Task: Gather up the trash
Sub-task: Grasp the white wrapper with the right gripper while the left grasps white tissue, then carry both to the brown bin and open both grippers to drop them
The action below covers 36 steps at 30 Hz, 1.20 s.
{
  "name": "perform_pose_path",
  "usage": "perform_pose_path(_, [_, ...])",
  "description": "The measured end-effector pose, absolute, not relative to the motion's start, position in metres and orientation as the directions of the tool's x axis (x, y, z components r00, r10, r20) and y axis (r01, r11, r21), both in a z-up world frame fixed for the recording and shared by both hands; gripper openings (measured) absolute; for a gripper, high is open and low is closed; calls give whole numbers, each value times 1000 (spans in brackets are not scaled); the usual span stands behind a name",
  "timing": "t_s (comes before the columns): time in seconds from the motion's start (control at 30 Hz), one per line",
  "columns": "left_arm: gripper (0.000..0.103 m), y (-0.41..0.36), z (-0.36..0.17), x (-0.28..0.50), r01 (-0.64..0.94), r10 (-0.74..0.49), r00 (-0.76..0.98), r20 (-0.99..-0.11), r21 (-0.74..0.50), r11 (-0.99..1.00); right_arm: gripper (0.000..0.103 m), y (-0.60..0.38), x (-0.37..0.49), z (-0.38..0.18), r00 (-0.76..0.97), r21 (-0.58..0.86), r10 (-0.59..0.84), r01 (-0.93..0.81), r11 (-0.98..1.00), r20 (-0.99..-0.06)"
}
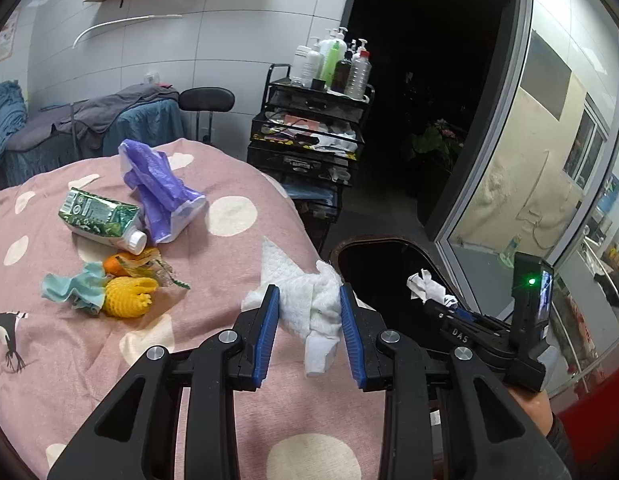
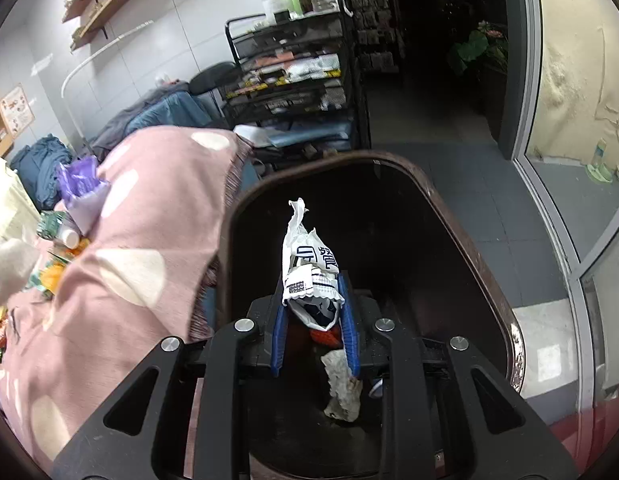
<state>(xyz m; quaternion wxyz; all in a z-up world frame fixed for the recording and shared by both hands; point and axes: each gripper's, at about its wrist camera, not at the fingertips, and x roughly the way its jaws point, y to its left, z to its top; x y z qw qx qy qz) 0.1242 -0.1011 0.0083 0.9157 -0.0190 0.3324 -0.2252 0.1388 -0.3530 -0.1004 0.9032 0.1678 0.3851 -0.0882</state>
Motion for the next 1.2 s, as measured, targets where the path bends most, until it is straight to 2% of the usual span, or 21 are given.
perform_pose_path(0.2, [31, -115, 4, 126, 426, -436, 656, -616, -174, 888, 25, -355, 141, -116, 655, 213, -44, 308, 927, -755])
perform_pose_path(0.27, [31, -119, 2, 127, 433, -442, 646, -622, -178, 884, 29, -356, 140, -120, 650, 219, -43, 316, 923, -759])
perform_pose_path(0.33, [31, -124, 0, 129, 441, -446, 637, -629, -178, 880, 42, -358, 140, -123, 642, 218, -43, 322, 921, -765])
perform_pose_path(0.37, [31, -126, -1, 129, 444, -448, 633, -632, -178, 878, 57, -359, 139, -123, 645, 222, -45, 327, 919, -763])
perform_pose_path(0.4, [31, -129, -2, 130, 449, -451, 627, -635, -179, 876, 66, -359, 138, -123, 651, 226, -48, 330, 917, -758])
perform_pose_path(0.43, [31, -131, -4, 131, 452, -453, 621, -639, -180, 874, 68, -360, 137, -123, 656, 225, -53, 333, 915, -753])
perform_pose_path(0.5, [31, -136, -6, 132, 461, -457, 611, -647, -178, 869, 79, -361, 136, -121, 657, 211, -73, 343, 915, -751])
perform_pose_path(0.7, [31, -152, -12, 136, 489, -469, 581, -665, -175, 855, 88, -371, 129, -112, 679, 221, -114, 387, 895, -726])
perform_pose_path(1.2, [31, -199, -30, 153, 550, -478, 505, -719, -158, 820, 95, -404, 113, -93, 712, 258, -222, 500, 827, -666])
